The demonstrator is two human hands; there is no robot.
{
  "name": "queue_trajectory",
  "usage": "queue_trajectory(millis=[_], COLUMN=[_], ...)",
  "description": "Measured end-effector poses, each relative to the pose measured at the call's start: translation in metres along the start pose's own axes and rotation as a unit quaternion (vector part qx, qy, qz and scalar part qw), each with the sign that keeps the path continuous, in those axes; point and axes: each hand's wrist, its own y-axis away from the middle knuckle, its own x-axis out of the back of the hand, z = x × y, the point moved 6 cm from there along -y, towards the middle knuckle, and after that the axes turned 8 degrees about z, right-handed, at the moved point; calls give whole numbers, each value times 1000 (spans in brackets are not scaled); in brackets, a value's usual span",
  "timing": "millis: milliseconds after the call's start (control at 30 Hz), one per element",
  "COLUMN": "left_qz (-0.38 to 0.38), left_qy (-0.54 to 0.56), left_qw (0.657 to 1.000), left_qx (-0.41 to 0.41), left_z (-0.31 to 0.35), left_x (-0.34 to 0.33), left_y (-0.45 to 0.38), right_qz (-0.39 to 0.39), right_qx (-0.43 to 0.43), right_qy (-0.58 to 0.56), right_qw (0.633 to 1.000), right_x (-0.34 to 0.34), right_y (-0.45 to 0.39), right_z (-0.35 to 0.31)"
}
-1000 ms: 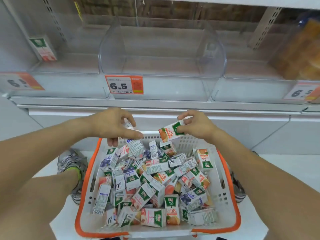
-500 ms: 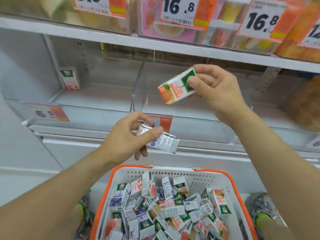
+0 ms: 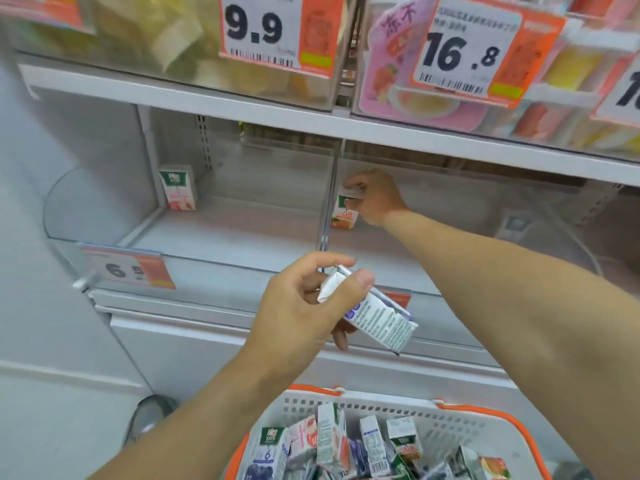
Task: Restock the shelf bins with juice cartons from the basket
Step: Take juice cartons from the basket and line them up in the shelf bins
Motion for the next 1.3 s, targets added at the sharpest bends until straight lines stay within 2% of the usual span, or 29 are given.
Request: queue_trajectory(millis=[100,233,300,333,367,433,500,567,633,700,800,900,1000,1067,1167,1233,1300], left_qz=[26,23,36,48,61,78,76,70,64,43,-21,-85,-108,-76,-44,-40,-30], left_qy=[-7,-25,-30,-32,-29,-21,-35,-74,-102,-126,-106,-74,-159,-242,-374,-439,-467], left_qw=[1000,999,999,998,997,996,996,994,992,989,992,993,981,960,894,857,844], left_qx=[2,16,19,21,23,28,27,26,35,58,68,33,-35,-114,-245,-266,-262], left_z=[-3,-12,-14,-15,-15,-16,-20,-27,-37,-44,-41,-29,-30,-27,-24,-29,-35], left_x=[1,-2,-5,-8,-12,-25,-44,-65,-85,-109,-145,-176,-195,-199,-205,-210,-212], left_y=[-2,2,4,4,5,5,6,13,24,35,48,53,46,38,23,12,4], right_qz=[12,-48,-28,-23,-40,-131,-222,-257,-220,-142,-77,-8,39,109,223,248,237], right_qx=[-16,-38,-37,-45,-60,-48,4,40,61,87,106,46,-30,-39,-48,-62,-94], right_qy=[31,33,0,-56,-137,-269,-269,-209,-116,-25,1,-34,-155,-213,-245,-195,-138], right_qw=[999,998,999,997,988,953,937,943,967,986,991,998,987,970,942,947,957], right_x=[-6,10,38,54,68,96,122,143,154,165,189,229,263,287,326,343,344], right_y=[0,18,41,59,81,134,180,217,241,255,263,266,268,263,255,241,218], right_z=[10,4,-12,-22,-31,-49,-58,-53,-40,-29,-12,24,58,74,109,137,167])
